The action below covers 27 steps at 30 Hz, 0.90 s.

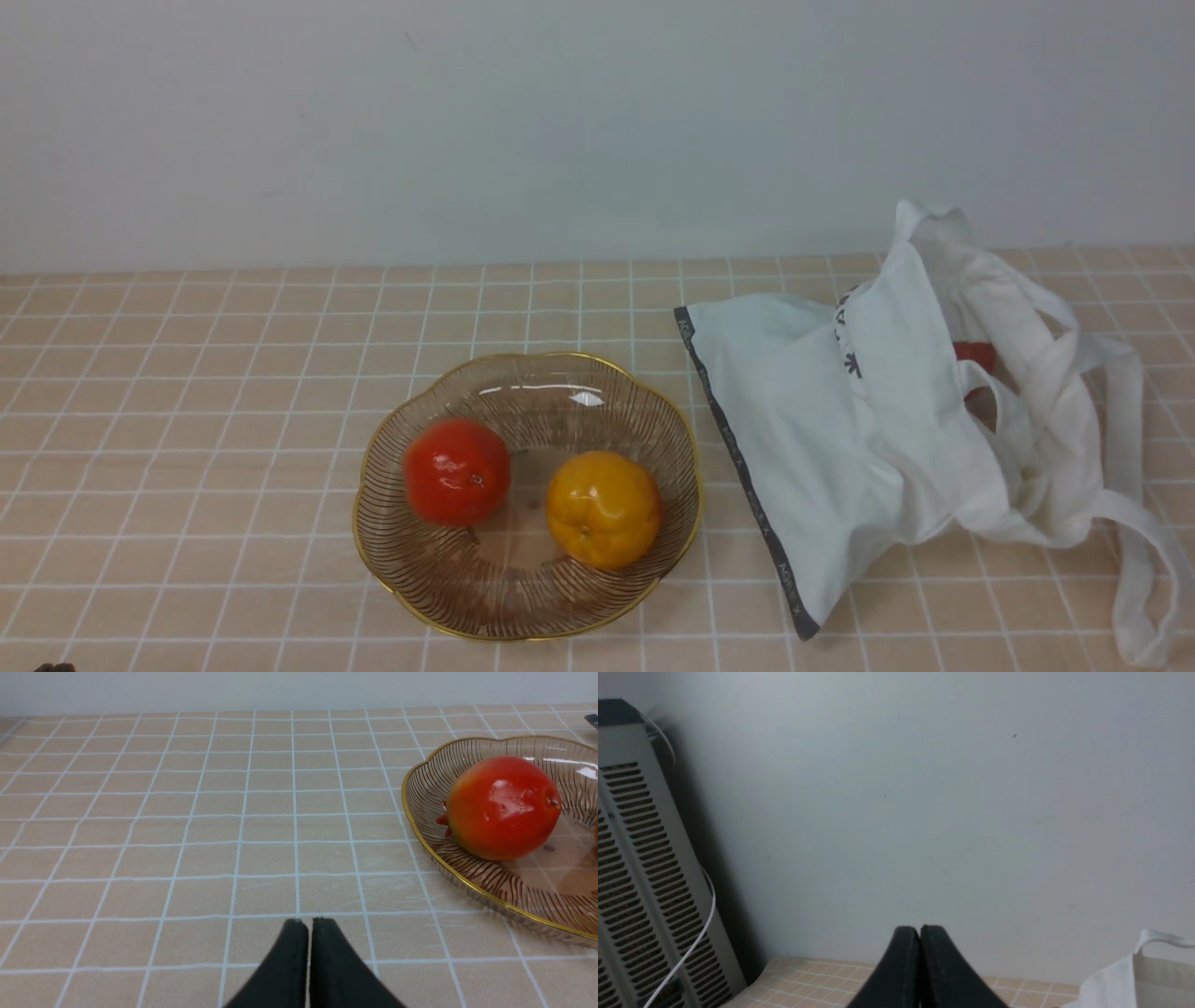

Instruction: Take the fruit out of the bag on the brown coffee tablecloth and place them on the plate.

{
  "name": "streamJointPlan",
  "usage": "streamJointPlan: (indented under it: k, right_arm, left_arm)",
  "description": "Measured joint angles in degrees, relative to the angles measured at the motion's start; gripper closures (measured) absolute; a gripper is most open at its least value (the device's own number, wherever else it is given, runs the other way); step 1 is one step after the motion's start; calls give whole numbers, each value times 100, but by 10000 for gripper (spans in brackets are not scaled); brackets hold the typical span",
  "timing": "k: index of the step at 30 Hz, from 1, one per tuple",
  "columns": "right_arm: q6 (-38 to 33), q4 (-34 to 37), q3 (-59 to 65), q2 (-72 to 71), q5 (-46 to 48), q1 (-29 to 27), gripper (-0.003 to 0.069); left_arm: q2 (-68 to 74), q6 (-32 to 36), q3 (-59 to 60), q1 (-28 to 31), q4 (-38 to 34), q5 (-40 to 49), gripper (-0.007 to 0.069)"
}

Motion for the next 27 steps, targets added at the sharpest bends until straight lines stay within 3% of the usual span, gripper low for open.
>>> streamJointPlan:
  k: [8, 12, 17, 23, 27]
  right_arm:
    - [-475, 163, 94, 0, -582, 0, 673]
    - [-1853, 1276, 110, 0, -668, 0, 673]
    - [-2982, 2121, 110, 0, -669, 0, 673]
    - [-3393, 2278, 159, -27, -525, -17, 673]
    - [-3445, 2124, 491, -223, -430, -638, 673]
  left_arm:
    - [0, 0, 0, 0, 0, 0, 632]
    - [0, 0, 0, 0, 0, 0, 632]
    - [0, 0, 0, 0, 0, 0, 632]
    - [0, 0, 0, 0, 0, 0, 632]
    - [0, 0, 0, 0, 0, 0, 632]
